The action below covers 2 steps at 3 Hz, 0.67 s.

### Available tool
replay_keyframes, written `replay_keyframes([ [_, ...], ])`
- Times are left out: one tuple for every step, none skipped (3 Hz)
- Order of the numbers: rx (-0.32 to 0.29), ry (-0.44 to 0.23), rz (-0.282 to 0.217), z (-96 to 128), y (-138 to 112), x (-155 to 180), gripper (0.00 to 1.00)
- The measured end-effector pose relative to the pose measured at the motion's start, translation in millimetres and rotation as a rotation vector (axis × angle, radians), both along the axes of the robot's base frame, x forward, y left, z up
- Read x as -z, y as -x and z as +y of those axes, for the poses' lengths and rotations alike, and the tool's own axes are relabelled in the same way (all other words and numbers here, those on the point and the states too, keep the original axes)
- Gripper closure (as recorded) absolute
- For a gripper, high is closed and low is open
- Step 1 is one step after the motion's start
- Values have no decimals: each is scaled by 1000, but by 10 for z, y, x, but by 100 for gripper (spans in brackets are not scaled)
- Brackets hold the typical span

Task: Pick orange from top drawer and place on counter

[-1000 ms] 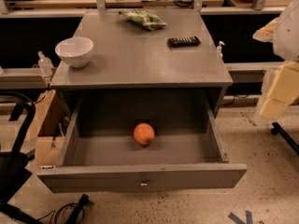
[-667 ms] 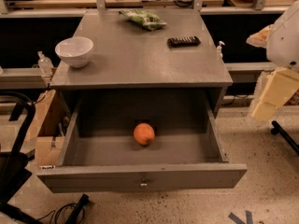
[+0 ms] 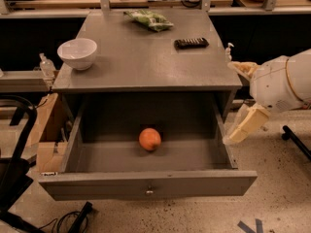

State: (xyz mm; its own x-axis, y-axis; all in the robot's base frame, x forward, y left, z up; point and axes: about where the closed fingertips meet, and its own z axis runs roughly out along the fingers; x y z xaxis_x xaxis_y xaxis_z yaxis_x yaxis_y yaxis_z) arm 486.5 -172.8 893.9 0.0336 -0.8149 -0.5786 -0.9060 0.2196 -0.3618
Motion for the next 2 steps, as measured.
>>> replay_keyframes([
  [-49, -85, -86, 136, -143, 270, 0],
  [-85, -93, -106, 268, -236, 567, 0],
])
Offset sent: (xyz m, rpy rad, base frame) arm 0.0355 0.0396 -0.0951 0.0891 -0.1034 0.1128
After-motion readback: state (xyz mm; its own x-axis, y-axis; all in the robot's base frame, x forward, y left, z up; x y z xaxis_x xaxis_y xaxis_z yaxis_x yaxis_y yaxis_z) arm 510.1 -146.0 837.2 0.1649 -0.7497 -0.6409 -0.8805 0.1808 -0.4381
